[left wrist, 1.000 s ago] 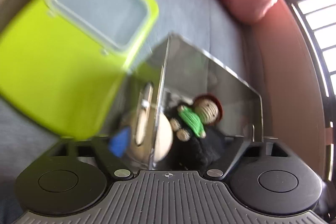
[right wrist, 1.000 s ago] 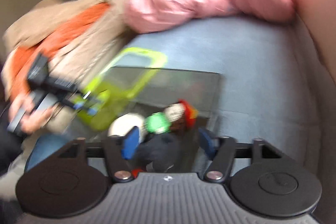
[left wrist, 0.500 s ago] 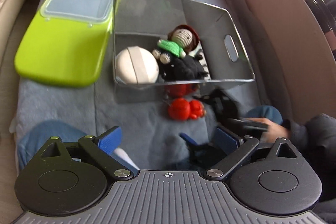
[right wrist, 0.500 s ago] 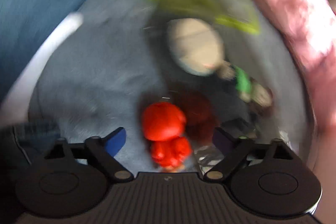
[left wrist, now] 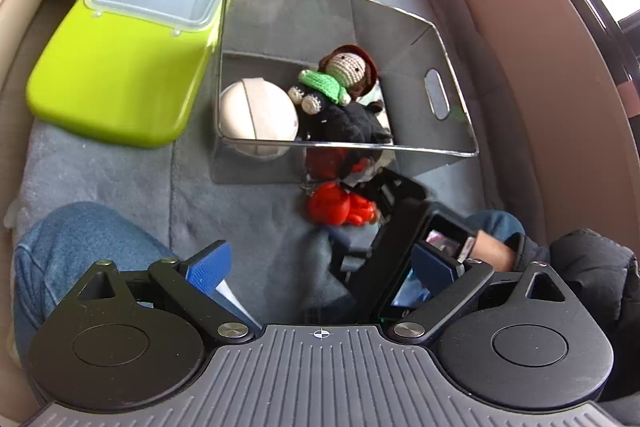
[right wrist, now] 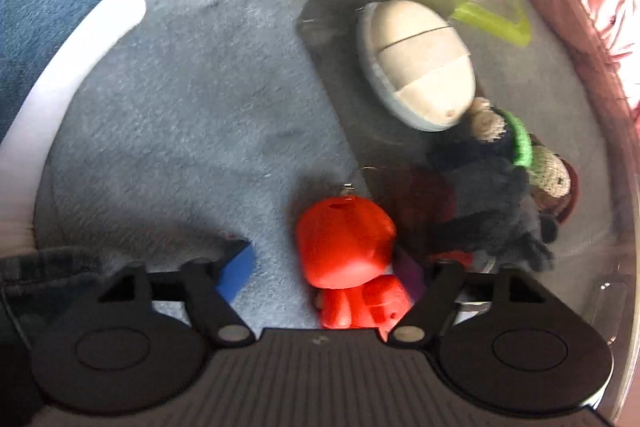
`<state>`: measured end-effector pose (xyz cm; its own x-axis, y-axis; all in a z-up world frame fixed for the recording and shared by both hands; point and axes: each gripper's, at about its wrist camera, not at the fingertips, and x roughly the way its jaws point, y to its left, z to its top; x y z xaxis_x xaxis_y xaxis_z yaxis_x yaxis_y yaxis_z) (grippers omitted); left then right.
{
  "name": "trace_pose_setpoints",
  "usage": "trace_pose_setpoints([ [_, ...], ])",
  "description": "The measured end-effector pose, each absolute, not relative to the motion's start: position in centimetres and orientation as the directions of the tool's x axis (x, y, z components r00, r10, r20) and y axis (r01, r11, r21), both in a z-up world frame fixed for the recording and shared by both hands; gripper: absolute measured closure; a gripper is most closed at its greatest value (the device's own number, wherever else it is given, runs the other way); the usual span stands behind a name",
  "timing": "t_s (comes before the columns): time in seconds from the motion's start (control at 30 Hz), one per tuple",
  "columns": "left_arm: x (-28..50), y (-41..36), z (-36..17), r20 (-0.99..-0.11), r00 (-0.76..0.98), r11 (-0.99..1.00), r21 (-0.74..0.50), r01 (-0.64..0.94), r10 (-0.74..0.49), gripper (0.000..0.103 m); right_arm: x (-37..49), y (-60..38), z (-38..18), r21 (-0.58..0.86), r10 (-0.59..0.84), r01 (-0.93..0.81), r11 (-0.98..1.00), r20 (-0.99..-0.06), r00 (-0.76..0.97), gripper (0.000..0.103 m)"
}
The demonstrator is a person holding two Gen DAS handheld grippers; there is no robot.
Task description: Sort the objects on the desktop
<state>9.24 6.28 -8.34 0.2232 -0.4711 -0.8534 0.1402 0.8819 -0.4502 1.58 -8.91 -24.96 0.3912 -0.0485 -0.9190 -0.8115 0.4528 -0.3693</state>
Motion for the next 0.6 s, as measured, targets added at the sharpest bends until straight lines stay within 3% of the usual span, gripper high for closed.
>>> trace_pose_setpoints([
  [0.3,8.4,5.4,-6.0,-0.801,0.239,0.833,-0.500,0.238,-0.549,0.004,2.8,-12.7,-20.8,-0.278,-0.009,-0.760,0.588,-0.941,0.337,0.054],
  [0.6,7.7,6.4,-4.9,-0.609,0.169,0.622,-0.689,0.372,-0.775,0.000,3.6,-17.1,-6.0,-0.037,0.224,-0.661,0.749,-0.925,0.306,0.054],
])
